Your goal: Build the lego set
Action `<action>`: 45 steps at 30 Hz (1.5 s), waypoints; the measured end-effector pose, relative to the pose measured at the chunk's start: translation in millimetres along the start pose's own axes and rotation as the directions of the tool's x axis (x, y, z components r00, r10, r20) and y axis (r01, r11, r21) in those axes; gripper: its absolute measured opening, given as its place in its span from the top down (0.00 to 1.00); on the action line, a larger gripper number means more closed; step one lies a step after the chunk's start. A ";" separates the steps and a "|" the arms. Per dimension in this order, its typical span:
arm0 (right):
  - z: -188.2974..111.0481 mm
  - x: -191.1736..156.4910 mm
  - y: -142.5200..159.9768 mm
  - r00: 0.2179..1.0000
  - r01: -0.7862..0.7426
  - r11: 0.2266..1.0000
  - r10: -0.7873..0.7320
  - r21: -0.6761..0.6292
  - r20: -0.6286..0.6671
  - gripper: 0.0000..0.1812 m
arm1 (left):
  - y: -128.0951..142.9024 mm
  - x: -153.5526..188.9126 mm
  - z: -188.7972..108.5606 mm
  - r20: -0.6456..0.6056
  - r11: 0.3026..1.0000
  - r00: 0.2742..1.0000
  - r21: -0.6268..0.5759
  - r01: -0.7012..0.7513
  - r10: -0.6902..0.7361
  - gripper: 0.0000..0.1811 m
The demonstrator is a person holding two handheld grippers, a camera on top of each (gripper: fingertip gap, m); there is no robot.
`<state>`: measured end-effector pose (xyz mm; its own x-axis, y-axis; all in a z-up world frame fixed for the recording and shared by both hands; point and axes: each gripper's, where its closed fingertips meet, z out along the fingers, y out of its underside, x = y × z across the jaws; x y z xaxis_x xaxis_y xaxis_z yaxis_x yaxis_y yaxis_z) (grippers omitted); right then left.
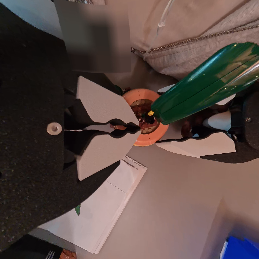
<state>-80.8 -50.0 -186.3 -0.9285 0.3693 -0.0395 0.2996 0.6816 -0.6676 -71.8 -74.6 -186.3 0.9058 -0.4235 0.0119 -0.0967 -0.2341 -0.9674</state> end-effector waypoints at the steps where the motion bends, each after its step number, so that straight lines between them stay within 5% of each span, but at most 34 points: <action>1: 0.1 0.0 0.1 1.000 -0.018 1.000 0.017 0.003 0.008 1.00 | 0.0 0.0 0.0 0.000 1.000 1.000 0.000 0.000 0.000 0.63; 14: -2.5 -0.4 0.3 0.999 0.014 0.998 -0.012 0.062 -0.038 1.00 | -0.3 1.0 0.3 0.006 1.000 1.000 0.001 -0.019 0.019 0.63; 19: -29.2 -6.0 -5.6 0.993 -0.101 0.960 0.112 0.261 -0.028 1.00 | -0.4 1.0 0.2 0.011 1.000 1.000 0.002 -0.024 0.024 0.63; 28: -51.7 -57.8 16.3 0.949 -0.240 0.911 0.293 0.336 -0.116 0.87 | 0.6 -2.8 1.1 0.014 1.000 1.000 -0.006 0.010 -0.010 0.62; 32: -47.9 -120.0 56.5 0.888 -0.422 0.892 0.443 0.163 -0.123 0.72 | 0.0 -3.9 0.4 0.032 1.000 0.999 0.000 -0.003 0.003 0.62; 36: -17.4 -174.2 85.6 0.844 -0.522 0.853 0.514 -0.014 -0.153 0.71 | -2.3 -6.5 -3.3 0.090 0.998 0.994 0.021 -0.064 0.062 0.61; 45: 13.4 -172.2 102.0 0.874 -0.394 0.915 0.343 -0.091 -0.344 0.82 | -16.9 -3.3 -42.9 0.229 0.990 0.971 0.103 -0.096 0.070 0.61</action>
<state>106.7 -52.5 -257.5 -0.6334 0.7738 -0.0075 0.6598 0.5350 -0.5276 -90.9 -106.8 -159.1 0.9672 -0.2268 -0.1143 -0.1401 -0.1011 -0.9850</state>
